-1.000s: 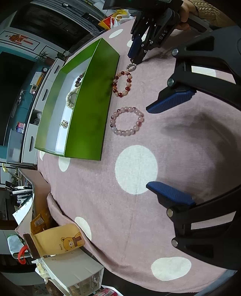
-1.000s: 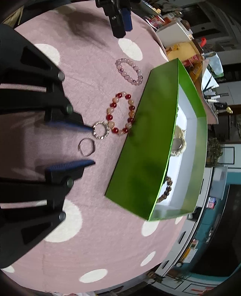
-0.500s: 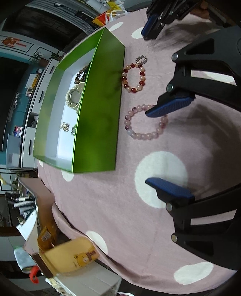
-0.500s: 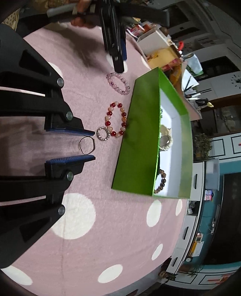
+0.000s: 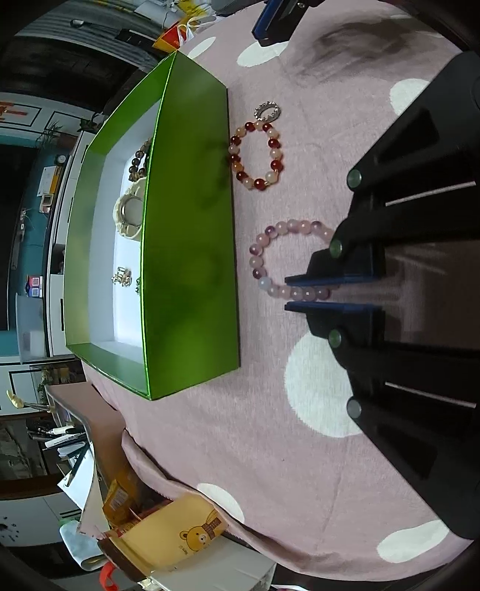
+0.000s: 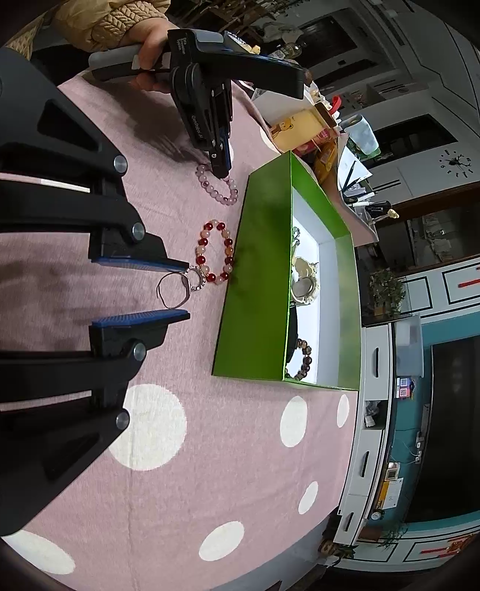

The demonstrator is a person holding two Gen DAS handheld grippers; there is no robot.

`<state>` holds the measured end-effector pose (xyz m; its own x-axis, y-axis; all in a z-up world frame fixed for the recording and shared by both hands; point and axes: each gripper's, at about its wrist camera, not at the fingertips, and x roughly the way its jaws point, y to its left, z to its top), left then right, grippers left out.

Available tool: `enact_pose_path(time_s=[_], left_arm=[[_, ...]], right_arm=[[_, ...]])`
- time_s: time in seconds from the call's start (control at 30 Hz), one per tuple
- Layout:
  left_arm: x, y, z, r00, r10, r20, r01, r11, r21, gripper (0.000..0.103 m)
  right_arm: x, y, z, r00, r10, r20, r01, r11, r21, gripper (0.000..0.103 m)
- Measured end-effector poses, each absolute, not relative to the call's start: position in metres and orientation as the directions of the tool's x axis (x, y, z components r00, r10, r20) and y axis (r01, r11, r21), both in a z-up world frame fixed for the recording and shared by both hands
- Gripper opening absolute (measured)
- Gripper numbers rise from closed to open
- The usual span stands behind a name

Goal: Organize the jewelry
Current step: 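Carry the pink bracelet and dark ring into the green box while both tools open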

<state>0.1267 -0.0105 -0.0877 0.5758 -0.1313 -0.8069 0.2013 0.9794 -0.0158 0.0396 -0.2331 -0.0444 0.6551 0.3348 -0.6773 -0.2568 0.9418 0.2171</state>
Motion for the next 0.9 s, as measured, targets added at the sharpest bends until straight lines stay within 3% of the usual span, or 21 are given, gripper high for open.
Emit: enact_pose_path(time_s=[0.43,0.9], left_arm=[[0.11,0.011,-0.044,0.609,-0.284,-0.741,0.203,0.959,-0.2,0.007],[0.094,0.012,0.014,0.673,-0.335,-0.659,0.252,0.942,-0.221,0.007]], right_arm=[[0.033,-0.237,-0.037,0.67,0.338,-0.661,-0.239,0.941,0.238,0.02],[0.027,-0.243,-0.008,0.711,0.355,-0.607,-0.255,0.935,0.248,0.02]])
